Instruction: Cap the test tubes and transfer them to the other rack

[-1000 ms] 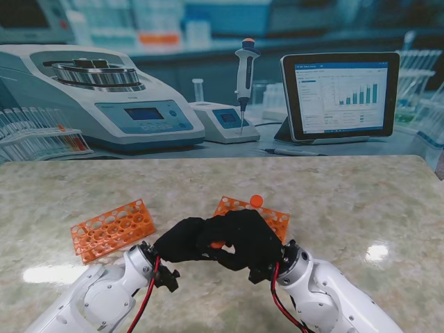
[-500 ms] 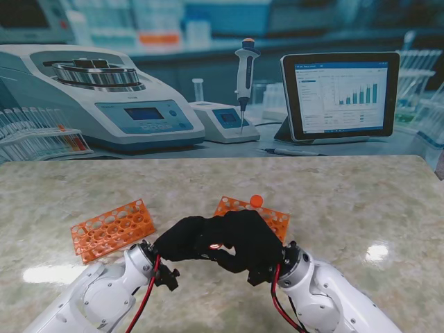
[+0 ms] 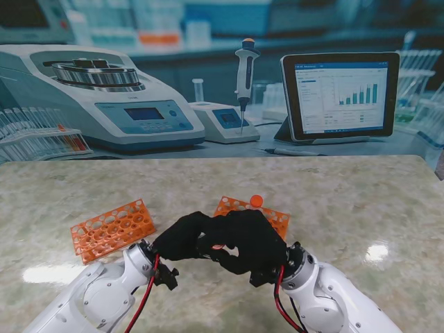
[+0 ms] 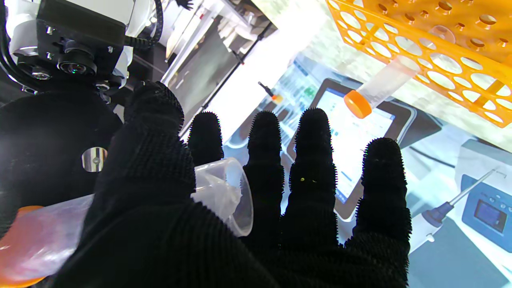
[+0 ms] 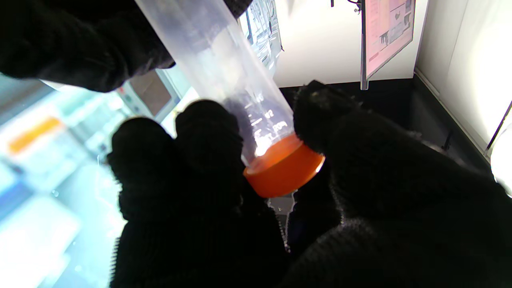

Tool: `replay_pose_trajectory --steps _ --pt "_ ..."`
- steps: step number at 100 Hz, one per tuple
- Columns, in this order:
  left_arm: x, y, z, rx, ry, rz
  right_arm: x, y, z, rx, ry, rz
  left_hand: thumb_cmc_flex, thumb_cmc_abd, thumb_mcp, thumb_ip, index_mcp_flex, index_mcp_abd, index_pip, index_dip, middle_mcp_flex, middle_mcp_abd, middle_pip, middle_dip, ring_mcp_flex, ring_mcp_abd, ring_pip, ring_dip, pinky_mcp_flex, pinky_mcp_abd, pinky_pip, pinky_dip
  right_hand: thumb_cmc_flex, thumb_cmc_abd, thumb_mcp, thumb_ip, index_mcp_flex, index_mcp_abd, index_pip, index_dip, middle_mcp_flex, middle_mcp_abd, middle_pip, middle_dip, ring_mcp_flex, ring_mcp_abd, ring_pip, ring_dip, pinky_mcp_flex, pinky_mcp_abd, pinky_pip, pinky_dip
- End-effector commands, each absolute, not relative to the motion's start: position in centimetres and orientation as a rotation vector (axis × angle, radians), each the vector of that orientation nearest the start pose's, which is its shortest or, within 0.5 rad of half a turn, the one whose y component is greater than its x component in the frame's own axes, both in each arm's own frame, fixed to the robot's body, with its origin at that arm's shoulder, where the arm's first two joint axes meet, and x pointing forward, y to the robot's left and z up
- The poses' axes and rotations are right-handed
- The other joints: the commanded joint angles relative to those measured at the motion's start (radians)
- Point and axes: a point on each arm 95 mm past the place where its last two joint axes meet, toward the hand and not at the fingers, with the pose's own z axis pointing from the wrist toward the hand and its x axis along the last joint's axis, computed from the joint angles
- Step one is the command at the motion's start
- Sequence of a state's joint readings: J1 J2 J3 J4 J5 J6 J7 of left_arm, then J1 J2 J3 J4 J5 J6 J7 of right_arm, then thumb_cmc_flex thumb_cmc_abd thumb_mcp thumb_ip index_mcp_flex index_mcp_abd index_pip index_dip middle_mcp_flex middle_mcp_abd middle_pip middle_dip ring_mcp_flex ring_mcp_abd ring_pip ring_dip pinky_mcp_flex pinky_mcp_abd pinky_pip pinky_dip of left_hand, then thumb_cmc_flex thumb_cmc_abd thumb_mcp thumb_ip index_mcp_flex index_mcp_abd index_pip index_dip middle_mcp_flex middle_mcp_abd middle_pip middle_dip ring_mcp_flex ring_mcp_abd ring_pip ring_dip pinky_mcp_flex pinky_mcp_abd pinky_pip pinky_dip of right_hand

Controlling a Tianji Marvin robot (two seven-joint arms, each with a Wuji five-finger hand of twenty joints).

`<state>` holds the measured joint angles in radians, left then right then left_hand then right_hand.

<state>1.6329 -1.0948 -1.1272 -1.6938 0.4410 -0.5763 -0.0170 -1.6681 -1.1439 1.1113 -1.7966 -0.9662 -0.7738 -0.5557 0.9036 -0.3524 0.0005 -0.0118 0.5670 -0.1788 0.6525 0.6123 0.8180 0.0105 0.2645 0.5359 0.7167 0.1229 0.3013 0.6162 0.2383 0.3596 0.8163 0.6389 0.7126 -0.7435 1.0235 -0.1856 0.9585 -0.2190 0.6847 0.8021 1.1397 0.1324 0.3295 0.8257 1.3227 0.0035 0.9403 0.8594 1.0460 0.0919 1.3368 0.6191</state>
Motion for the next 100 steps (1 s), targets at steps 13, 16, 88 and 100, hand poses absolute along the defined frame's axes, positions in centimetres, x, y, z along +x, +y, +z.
replay_pose_trajectory --steps 13,16,88,100 --pt "33.9 -7.5 -29.6 -1.242 1.507 -2.481 29.0 10.2 -23.8 0.471 1.184 2.714 0.019 0.062 -0.002 -0.004 0.042 0.015 -0.074 -0.046 -0.035 0.009 -0.044 -0.07 -0.054 -0.005 -0.049 -0.055 -0.059 0.025 -0.09 -0.056 0.122 0.119 0.232 0.112 0.061 -0.048 0.061 0.037 0.168 -0.192 0.226 0.039 -0.01 -0.103 -0.002 0.012 0.01 -0.046 0.015 0.024" --pt "33.9 -7.5 -29.6 -1.242 1.508 -2.48 28.9 10.2 -23.7 0.468 1.182 2.714 0.017 0.065 -0.002 -0.004 0.045 0.019 -0.087 -0.058 -0.038 0.011 -0.049 -0.079 -0.059 -0.004 -0.055 -0.063 -0.065 0.026 -0.104 -0.063 0.123 0.119 0.232 0.112 0.061 -0.048 0.061 0.037 0.169 -0.192 0.226 0.039 -0.01 -0.104 -0.003 0.011 0.01 -0.046 0.015 0.025" --pt "34.2 -7.1 -29.7 -1.254 1.521 -2.442 26.9 8.9 -22.7 0.406 1.19 2.68 -0.018 0.11 -0.003 -0.002 0.083 0.052 -0.27 -0.232 -0.077 0.034 -0.128 -0.257 -0.188 -0.002 -0.169 -0.249 -0.144 0.045 -0.361 -0.215 0.124 0.129 0.224 0.112 0.055 -0.048 0.06 0.039 0.163 -0.194 0.227 0.043 -0.01 -0.105 -0.006 0.012 0.009 -0.045 0.01 0.031" --pt "34.4 -7.0 -29.7 -1.266 1.523 -2.436 26.7 8.7 -22.4 0.397 1.184 2.675 -0.018 0.109 -0.003 -0.003 0.083 0.048 -0.269 -0.234 -0.083 0.034 -0.13 -0.263 -0.198 -0.003 -0.174 -0.26 -0.15 0.043 -0.385 -0.229 0.125 0.129 0.223 0.112 0.055 -0.047 0.06 0.04 0.162 -0.194 0.227 0.043 -0.01 -0.106 -0.007 0.012 0.008 -0.045 0.009 0.031"
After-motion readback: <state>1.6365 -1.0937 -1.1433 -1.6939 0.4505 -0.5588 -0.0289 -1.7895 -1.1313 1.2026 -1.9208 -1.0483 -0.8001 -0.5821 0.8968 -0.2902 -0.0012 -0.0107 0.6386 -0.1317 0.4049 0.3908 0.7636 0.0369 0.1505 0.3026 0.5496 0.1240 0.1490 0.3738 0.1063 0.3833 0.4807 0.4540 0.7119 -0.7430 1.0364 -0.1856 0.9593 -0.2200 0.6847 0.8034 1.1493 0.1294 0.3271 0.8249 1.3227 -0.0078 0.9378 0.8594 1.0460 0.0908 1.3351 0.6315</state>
